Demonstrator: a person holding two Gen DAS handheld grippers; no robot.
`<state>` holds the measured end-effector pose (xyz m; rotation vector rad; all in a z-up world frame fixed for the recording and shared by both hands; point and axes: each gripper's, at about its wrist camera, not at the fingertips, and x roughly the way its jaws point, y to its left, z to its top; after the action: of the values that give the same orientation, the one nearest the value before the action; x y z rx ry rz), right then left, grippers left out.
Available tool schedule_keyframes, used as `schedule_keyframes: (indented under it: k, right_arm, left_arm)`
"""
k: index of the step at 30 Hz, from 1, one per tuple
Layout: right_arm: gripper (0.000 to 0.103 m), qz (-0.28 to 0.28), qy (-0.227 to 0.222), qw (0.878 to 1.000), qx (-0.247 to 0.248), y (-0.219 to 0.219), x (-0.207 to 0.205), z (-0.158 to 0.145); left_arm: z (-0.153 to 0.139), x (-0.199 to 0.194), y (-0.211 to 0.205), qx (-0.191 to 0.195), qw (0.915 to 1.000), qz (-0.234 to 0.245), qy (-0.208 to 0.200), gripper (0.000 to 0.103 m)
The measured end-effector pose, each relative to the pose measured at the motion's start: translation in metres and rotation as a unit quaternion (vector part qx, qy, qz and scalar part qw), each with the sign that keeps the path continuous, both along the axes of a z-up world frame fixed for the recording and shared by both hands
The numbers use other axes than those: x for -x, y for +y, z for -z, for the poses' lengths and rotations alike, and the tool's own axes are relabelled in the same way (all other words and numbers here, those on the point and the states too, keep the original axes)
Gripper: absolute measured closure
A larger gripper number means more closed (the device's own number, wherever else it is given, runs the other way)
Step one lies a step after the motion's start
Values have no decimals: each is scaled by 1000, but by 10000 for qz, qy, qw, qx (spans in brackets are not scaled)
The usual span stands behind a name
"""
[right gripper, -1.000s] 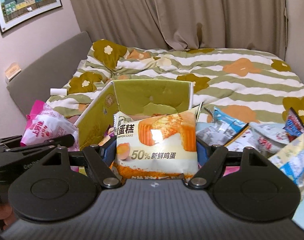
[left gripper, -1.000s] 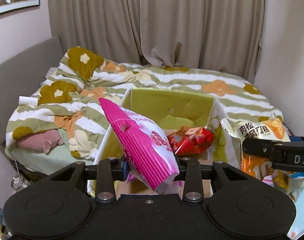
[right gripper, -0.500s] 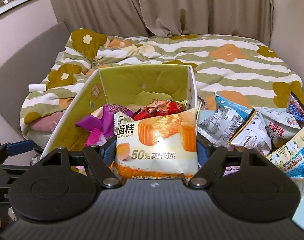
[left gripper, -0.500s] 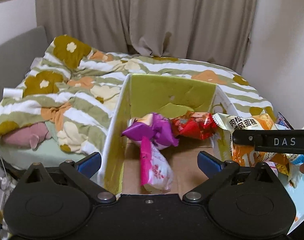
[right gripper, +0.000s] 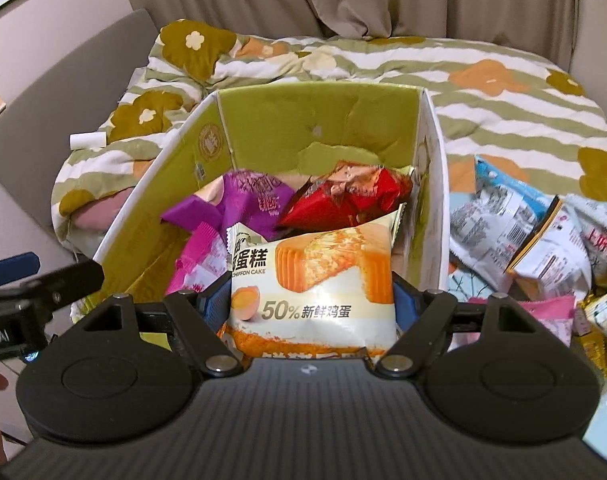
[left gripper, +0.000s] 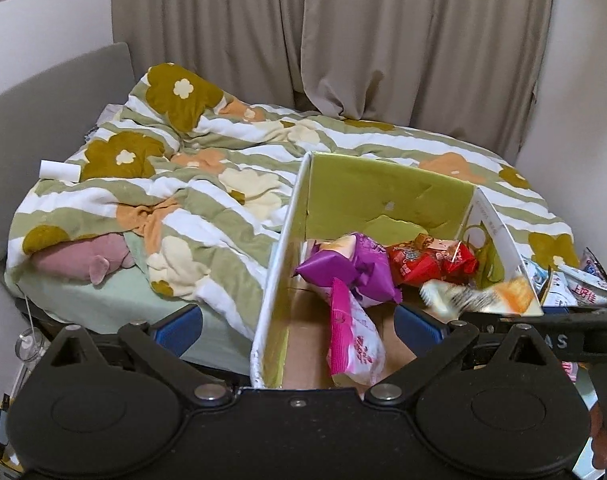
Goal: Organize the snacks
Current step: 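Drop the pink bag into the box with the left tool while the right tool drops the cake pack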
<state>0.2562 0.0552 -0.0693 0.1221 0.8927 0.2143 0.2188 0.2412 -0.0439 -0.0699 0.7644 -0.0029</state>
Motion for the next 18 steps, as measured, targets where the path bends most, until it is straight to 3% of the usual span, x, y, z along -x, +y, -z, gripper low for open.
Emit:
schedule_keyframes:
  k: [2, 18]
  right_arm:
    - [0, -38, 30, 9999, -134, -4, 2, 1]
    - [0, 105, -756, 9969, -184, -15, 37, -15]
  left_arm:
    - [0, 2, 0, 11, 10000, -43, -6, 0]
    - [-12, 13, -2, 179, 9995, 153, -190, 0]
